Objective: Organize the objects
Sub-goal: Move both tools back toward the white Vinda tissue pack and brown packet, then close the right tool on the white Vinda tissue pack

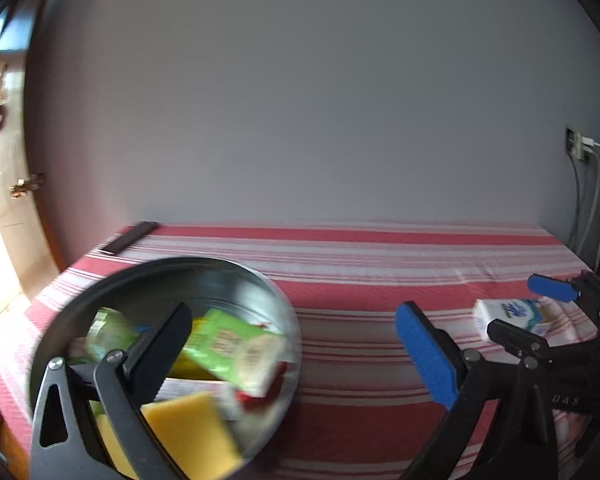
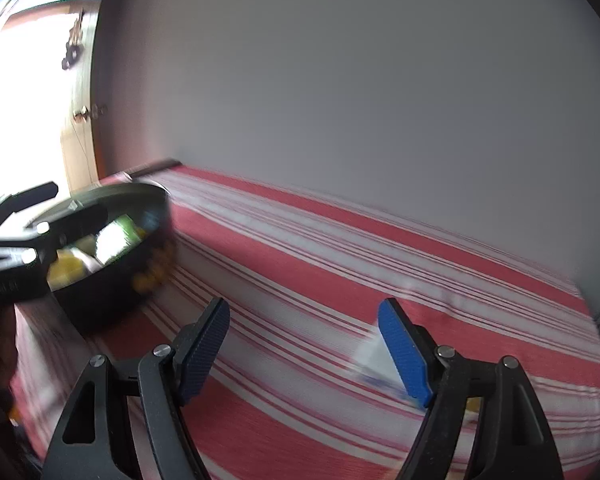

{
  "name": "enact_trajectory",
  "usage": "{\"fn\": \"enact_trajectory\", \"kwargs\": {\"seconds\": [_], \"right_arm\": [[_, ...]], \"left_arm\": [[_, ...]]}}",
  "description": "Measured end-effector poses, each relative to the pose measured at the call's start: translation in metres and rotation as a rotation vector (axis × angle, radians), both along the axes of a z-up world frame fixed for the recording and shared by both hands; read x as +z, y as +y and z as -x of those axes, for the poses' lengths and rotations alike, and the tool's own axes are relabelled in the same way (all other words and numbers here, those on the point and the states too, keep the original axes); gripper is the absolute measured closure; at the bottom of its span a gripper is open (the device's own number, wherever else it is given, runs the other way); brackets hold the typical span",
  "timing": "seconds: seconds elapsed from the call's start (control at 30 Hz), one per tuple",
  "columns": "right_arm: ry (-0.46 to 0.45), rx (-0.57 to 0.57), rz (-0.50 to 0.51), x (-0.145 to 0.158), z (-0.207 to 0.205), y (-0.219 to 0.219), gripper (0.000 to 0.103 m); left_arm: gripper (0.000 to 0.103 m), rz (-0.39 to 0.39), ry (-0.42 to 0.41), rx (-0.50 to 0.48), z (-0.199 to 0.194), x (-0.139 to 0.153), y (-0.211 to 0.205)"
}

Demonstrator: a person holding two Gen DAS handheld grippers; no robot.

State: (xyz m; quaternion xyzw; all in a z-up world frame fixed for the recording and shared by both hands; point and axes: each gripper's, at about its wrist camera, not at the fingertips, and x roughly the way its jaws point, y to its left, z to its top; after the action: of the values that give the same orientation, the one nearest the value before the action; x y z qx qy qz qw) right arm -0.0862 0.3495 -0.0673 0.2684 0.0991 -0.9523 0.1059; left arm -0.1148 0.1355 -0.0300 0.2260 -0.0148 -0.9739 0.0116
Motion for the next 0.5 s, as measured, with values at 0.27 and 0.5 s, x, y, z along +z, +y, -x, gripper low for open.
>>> {"fn": "enact_trajectory", "kwargs": {"seconds": [0.27,0.5], "right_arm": [[-0.123,0.023,-0.144,-0.012,0.025,0.053,0.024],[-0.270,0.119,-0.092,-0.030,0.043,0.061,0.024]], "left_arm": [[0.000,-0.006,-0.054,-0.024,0.017,-0.013,0.020],[0.000,0.011,-0.057,-0.031,0.017,-0.015,0.022]]}}
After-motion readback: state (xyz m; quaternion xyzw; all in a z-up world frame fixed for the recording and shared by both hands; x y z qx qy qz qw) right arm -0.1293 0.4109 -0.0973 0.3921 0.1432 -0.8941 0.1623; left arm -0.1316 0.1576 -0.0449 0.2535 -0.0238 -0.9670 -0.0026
